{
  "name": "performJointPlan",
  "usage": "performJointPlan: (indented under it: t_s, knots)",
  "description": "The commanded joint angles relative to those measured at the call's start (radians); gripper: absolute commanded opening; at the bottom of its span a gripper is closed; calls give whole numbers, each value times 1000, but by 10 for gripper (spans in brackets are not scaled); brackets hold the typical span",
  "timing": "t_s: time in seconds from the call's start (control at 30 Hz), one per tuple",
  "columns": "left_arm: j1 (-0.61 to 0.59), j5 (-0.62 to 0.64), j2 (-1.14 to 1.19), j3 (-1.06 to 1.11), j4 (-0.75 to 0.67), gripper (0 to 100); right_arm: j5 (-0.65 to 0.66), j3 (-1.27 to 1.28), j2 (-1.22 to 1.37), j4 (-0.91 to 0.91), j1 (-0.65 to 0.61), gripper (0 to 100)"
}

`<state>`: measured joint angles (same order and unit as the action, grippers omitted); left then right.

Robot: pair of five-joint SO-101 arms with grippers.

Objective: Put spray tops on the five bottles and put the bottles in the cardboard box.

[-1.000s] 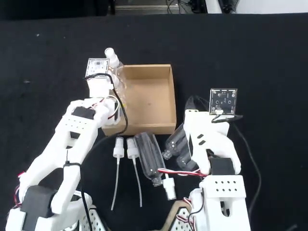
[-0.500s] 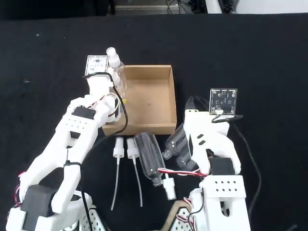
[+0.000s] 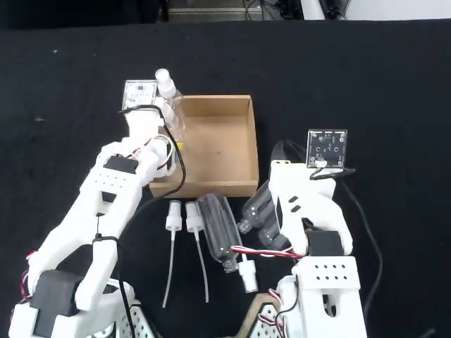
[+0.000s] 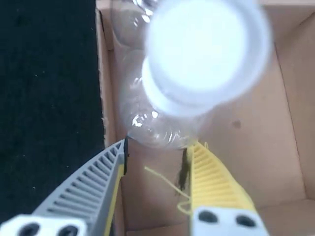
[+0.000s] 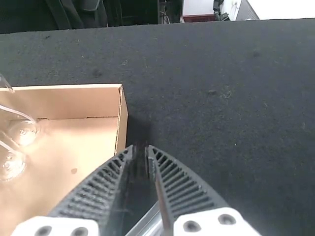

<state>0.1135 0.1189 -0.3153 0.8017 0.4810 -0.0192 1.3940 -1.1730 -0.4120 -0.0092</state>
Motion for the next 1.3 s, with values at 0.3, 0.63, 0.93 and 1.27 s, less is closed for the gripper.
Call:
performJointPlan:
  t_s: [0.3, 0.63, 0.93, 1.27]
  knots:
    - [-24, -8, 15, -58, -26, 177, 3, -8, -27, 29, 17, 28]
    - [-19, -41, -28, -105, 141, 179, 3, -8, -27, 29, 17, 28]
    - [-28, -41, -229, -142, 367, 180, 3, -7, -27, 29, 17, 28]
    - [-25, -195, -499, -143, 697, 181, 3, -7, -27, 29, 17, 28]
